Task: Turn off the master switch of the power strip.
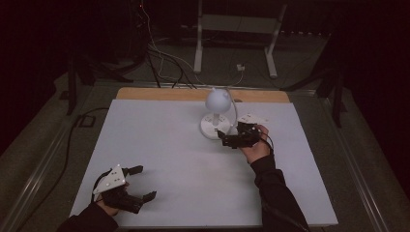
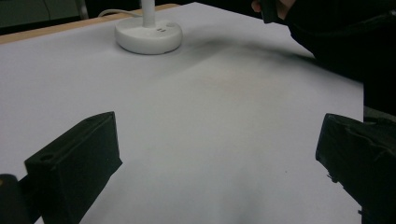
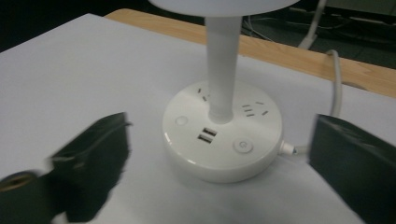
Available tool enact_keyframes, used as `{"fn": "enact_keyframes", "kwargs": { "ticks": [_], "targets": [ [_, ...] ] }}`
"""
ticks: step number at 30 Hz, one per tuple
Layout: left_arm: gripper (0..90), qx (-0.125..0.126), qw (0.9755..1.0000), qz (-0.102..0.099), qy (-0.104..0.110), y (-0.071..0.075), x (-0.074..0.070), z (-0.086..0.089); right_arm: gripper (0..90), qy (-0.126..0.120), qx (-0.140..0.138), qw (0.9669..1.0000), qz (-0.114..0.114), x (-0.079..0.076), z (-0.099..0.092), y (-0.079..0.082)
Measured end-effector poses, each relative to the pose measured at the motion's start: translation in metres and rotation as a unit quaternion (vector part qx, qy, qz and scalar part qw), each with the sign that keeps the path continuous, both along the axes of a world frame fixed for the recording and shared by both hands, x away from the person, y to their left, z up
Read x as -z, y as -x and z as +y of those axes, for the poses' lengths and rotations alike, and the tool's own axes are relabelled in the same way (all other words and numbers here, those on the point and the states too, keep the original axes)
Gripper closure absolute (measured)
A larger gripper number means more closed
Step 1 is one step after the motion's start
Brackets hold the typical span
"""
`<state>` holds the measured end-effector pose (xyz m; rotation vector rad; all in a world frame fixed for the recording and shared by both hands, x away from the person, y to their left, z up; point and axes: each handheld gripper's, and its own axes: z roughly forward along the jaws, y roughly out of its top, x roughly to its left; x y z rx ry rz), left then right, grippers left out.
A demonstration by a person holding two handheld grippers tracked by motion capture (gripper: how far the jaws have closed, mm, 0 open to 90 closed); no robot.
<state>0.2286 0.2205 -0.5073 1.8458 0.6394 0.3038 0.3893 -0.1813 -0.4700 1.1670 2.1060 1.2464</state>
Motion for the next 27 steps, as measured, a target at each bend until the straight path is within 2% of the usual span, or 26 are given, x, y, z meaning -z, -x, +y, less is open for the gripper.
{"fn": "enact_keyframes", "kwargs": {
  "ticks": [4,10,14,27],
  "targets": [
    [0.4,0.000,1.0000,0.000,0.001,0.000,0.000,0.000,0.0,0.016,-0.007,0.9998,0.008,0.000,-0.003,0.004],
    [0.3,0.000,1.0000,0.000,0.000,0.000,0.000,0.000,0.0,0.022,-0.009,0.9993,0.028,-0.005,-0.014,0.012],
    [0.3,0.001,1.0000,0.001,-0.002,0.000,0.000,0.000,0.0,0.004,-0.018,0.9988,0.045,-0.008,-0.022,0.019],
    [0.4,0.001,1.0000,0.001,-0.002,0.000,0.000,0.000,0.0,0.000,-0.023,0.9992,0.034,-0.007,-0.047,0.054]
  ]
}}
